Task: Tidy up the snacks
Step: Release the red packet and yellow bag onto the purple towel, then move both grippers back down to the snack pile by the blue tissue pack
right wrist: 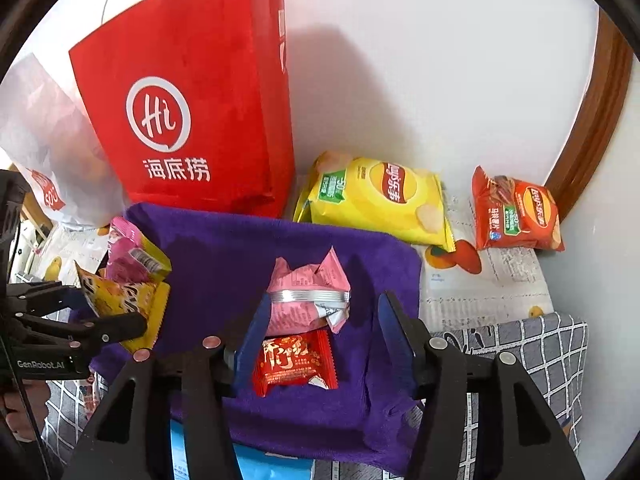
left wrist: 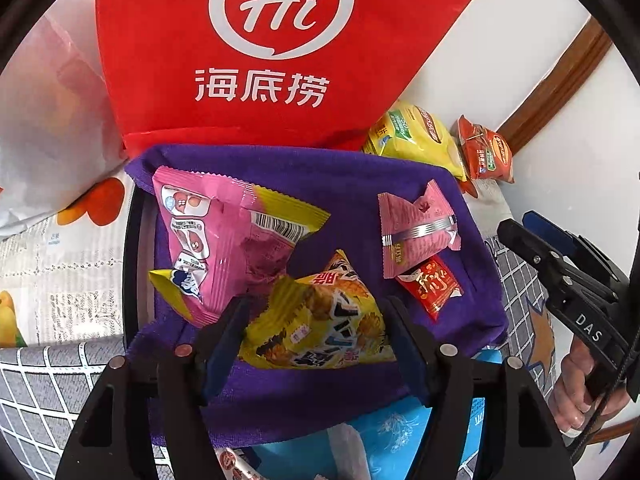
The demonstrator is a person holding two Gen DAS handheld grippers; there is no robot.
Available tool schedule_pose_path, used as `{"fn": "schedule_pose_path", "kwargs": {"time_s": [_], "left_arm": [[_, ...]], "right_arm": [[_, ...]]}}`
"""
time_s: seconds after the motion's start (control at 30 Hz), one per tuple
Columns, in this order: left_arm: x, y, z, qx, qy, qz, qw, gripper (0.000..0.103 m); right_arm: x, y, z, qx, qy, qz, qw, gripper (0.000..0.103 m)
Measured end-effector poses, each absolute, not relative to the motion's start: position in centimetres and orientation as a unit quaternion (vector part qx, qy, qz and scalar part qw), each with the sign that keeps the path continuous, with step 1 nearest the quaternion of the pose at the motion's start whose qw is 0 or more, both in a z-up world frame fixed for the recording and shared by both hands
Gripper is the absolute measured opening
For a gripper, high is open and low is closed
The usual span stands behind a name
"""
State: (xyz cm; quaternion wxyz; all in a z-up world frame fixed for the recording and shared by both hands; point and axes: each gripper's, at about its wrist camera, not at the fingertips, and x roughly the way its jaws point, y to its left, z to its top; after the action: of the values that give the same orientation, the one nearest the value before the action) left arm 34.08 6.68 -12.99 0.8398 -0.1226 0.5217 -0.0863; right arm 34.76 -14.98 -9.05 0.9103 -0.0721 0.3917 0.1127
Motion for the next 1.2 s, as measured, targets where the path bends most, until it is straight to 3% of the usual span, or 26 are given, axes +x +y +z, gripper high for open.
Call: {"fn": "schedule_pose_path", "kwargs": {"time_s": [0.23, 0.33, 0.73, 1.2], "left_arm": [[33.1, 6.4, -10.8, -0.109, 0.497, -0.080, 0.857, 0.076], [32.4, 6.4, -9.1, -0.098, 0.476, -0.077, 0.871, 0.085], [27.1, 5.9, -5.8, -0.100, 0.459, -0.086, 0.879, 0.085], [16.2, 7.7, -7.4, -0.104, 0.426, -0.049, 0.897, 0.084]], "right_arm": [[33.4, -14.9, -7.0, -0.061, 0.371, 0.118, 0.919, 0.057], [31.8, -14.7, -5.7, -0.057, 0.352, 0.123, 0.926, 0.061], [23.7, -16.4, -4.9, -0.031, 0.349, 0.108, 0.930, 0.067], [15.3, -16.2, -11.2, -0.015, 0.386, 0.140, 0.912, 0.064]]}}
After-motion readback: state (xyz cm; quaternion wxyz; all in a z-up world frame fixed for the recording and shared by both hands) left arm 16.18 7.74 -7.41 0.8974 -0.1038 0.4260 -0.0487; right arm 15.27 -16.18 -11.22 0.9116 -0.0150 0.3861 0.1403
